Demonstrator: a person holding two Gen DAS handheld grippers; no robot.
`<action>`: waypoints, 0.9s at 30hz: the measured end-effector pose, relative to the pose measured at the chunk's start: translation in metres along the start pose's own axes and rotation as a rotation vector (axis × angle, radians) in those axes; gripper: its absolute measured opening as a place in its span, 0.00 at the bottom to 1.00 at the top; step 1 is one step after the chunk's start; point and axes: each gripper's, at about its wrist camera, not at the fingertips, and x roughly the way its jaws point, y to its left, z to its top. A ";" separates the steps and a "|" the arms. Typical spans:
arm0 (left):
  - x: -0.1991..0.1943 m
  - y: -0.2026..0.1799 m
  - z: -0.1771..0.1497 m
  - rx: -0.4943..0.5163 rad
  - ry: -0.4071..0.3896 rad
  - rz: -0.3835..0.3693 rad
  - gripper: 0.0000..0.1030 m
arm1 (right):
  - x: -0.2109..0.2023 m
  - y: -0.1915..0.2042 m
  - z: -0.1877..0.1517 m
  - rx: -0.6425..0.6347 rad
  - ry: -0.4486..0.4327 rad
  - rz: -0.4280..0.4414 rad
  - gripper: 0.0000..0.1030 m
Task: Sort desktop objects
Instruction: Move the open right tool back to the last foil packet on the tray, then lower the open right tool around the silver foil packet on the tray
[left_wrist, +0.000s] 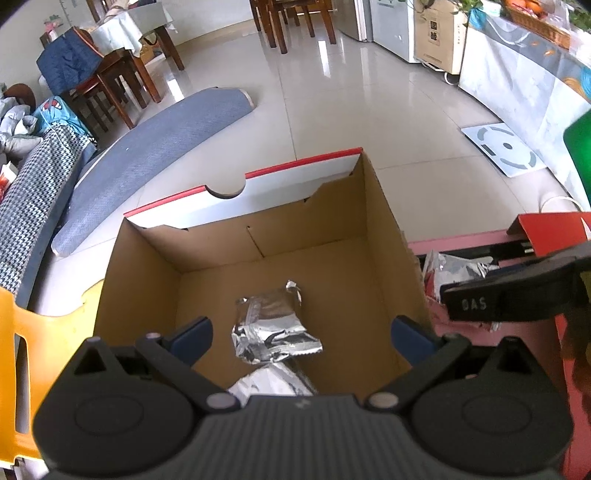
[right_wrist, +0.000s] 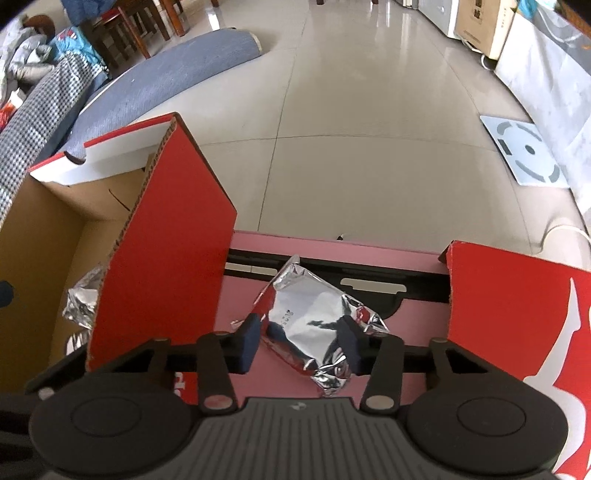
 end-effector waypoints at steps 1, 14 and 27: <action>0.000 0.001 -0.001 -0.001 0.002 -0.002 1.00 | -0.001 -0.001 0.000 -0.005 0.004 0.006 0.42; -0.003 0.010 -0.001 -0.034 0.004 -0.015 1.00 | 0.000 -0.012 0.010 0.074 -0.059 0.069 0.43; 0.000 0.008 -0.002 -0.019 0.010 -0.007 1.00 | 0.003 -0.010 0.008 0.049 0.019 0.094 0.52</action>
